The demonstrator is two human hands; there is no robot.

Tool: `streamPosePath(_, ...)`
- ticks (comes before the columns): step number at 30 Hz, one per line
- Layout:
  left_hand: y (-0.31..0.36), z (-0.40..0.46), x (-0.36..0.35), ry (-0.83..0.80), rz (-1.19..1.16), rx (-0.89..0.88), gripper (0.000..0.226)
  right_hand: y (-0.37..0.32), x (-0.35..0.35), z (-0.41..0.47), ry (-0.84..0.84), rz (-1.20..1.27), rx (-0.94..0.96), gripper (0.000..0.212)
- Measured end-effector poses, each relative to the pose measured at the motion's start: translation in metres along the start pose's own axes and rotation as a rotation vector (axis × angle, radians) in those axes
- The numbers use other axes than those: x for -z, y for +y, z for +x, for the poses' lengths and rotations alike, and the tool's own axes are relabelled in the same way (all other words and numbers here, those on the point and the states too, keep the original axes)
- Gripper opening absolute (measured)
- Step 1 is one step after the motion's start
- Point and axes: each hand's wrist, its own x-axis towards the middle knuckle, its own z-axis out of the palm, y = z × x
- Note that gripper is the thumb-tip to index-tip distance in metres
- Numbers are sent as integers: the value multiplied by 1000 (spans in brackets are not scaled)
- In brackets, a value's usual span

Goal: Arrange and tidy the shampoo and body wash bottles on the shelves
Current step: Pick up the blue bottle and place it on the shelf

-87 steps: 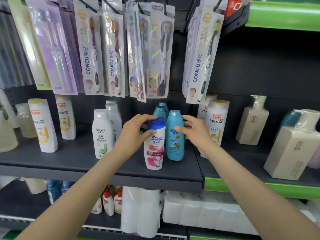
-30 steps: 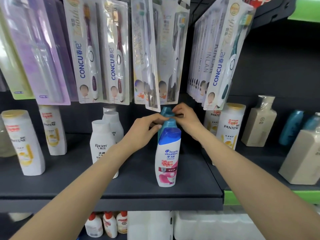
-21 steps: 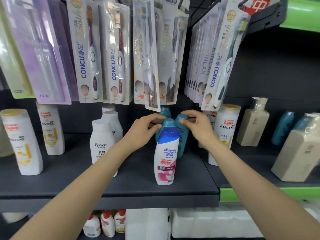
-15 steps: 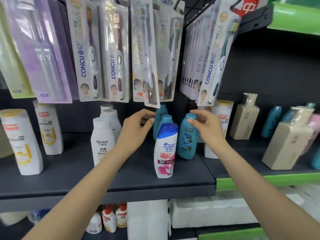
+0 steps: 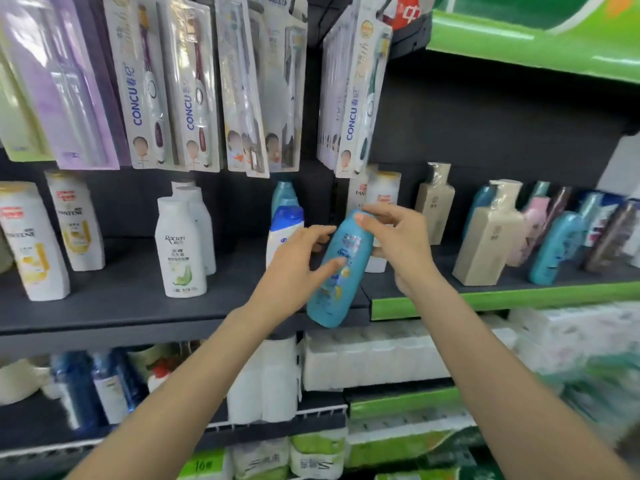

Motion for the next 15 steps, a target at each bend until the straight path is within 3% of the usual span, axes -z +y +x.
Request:
streamPosePath(2,7,-13,-11,-60,-13,60,69,-5,8,-9,4,78,-53,18)
streamPosePath(4,13,-25,-18,-104,119,101,92,-8,16,-15,19,120,-101,14)
streamPosePath(6,19,-36,-21,-133,268,140,101,-9,21,-21,43,143,-150,12)
streamPosePath(10,25,-49,-22,-33,226,133,86,-12,29,-33,21,212,-185,18)
streamPosePath(15,27,-59,-2,-84,-332,242,54,-10,36,-45,-353,322,-226,33)
